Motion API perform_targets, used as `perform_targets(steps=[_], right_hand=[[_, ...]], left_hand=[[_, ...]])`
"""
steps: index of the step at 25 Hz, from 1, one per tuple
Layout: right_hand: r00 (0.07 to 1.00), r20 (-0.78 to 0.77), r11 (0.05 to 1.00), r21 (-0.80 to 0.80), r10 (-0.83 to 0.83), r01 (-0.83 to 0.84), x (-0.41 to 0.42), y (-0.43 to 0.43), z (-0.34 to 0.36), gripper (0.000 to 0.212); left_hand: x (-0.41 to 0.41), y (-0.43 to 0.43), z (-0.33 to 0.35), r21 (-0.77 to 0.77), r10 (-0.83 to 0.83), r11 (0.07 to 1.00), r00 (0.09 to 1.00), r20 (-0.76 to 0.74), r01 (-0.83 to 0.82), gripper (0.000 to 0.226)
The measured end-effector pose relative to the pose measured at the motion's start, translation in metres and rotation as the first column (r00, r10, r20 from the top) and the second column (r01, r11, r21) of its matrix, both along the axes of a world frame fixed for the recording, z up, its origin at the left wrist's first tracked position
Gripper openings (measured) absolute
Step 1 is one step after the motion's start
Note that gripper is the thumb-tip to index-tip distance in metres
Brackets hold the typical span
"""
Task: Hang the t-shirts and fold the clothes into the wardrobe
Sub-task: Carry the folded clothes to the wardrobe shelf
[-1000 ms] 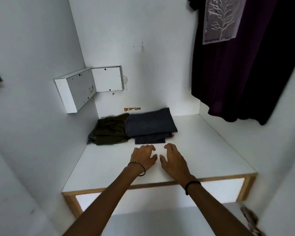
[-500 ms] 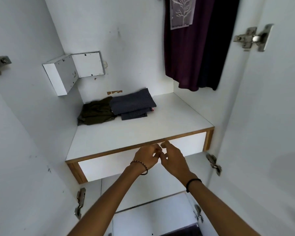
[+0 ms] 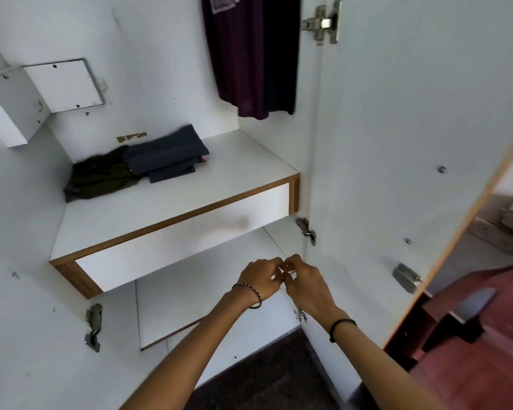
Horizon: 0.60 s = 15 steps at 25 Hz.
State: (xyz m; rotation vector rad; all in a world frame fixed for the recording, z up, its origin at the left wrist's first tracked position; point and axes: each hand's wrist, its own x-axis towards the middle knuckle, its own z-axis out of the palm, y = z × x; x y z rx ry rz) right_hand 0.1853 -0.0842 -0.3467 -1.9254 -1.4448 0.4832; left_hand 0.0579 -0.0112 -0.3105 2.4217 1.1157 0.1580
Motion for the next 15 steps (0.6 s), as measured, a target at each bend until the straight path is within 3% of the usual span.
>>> perform_targets(steps=[15], right_hand=[[0.950, -0.114, 0.955, -0.101, -0.290, 0.279, 0.035, -0.226, -0.042, 0.017]], left_hand=[[0.063, -0.194, -0.040, -0.050, -0.311, 0.950, 0.942, -0.123, 0.307, 0.031]])
